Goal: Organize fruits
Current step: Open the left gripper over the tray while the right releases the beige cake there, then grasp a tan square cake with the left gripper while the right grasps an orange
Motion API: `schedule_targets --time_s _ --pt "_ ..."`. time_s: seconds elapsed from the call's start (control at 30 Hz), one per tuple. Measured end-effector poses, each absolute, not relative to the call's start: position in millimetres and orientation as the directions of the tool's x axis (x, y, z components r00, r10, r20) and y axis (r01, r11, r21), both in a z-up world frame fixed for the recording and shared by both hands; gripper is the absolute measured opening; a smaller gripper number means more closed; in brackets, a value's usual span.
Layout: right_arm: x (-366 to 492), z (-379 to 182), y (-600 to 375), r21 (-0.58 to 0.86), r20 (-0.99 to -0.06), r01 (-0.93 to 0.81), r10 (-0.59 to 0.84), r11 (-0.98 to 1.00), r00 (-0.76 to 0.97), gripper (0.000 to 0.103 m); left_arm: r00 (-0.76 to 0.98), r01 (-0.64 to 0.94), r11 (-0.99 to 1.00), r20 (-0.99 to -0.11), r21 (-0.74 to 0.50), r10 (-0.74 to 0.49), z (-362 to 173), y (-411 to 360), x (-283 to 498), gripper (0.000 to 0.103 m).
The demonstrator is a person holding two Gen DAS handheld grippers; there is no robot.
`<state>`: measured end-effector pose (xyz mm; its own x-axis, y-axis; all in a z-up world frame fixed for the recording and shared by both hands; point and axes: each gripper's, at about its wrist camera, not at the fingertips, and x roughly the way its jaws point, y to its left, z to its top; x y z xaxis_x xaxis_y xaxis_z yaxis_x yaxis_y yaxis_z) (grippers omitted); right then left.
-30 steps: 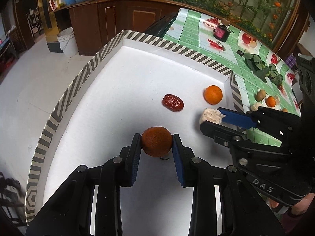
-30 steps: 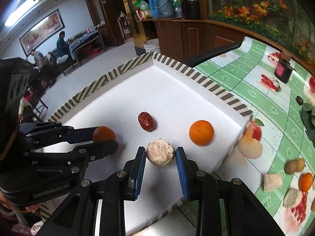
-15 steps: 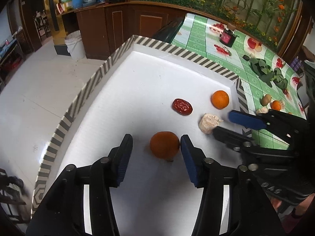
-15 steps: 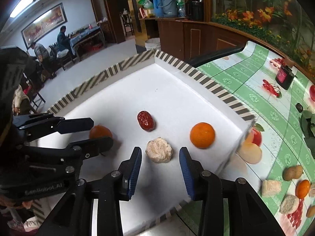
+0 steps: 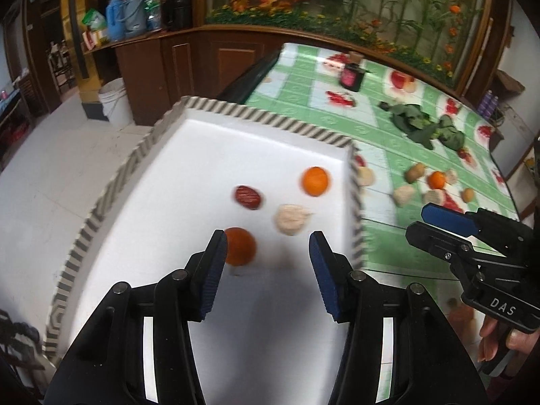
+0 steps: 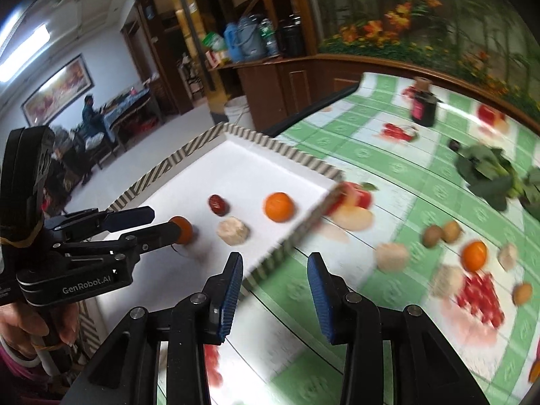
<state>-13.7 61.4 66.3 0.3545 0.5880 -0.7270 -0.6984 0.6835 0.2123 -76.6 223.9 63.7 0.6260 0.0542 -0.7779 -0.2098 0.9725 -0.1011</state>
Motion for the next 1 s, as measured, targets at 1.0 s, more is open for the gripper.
schedule_targets --time_s 1.0 --pt "31.1 40.1 -72.4 0.193 -0.776 -0.512 0.450 0.837 0.443 0.040 0.531 0.003 0.994 -0.842 -0.112 -0.097 41.0 98.2 9.7 0.050"
